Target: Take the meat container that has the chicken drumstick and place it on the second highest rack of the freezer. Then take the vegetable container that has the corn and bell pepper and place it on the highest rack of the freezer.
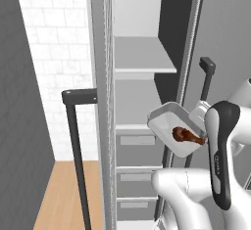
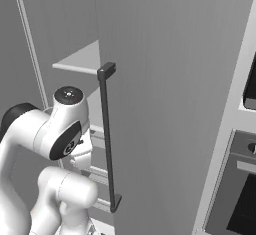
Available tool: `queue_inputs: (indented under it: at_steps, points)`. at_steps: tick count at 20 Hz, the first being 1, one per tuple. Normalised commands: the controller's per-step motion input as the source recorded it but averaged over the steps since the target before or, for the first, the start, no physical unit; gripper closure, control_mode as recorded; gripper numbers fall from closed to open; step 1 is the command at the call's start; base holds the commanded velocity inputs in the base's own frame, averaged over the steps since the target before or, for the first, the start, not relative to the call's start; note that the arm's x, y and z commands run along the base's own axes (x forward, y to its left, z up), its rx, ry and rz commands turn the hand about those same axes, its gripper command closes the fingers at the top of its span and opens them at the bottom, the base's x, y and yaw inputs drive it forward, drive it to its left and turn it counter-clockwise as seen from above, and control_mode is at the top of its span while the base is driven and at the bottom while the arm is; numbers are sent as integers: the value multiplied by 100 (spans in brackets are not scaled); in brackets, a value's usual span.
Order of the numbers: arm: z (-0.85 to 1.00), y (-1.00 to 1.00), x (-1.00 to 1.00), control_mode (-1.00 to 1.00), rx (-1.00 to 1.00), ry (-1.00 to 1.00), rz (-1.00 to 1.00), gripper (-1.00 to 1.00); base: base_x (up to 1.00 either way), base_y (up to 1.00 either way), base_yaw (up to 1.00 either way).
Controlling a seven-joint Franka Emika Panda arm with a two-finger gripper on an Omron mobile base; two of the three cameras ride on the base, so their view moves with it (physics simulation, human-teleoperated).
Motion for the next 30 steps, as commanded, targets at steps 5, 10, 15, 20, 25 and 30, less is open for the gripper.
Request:
queue_inputs:
  at_steps: [5,10,15,20,25,30]
  points:
    - [0,0,0,100,0,0,0,100,0,0,0]
    - [0,0,0,-100,0,0,0,100,0,0,0]
    - [0,47,0,-100,-5,1,-16,100,0,0,0]
    - [0,65,9,-100,-8,5,-22,100,0,0,0]
    - [0,20,58,-100,-1,10,-19,100,0,0,0]
    - [0,-3,76,-100,1,9,-14,100,0,0,0]
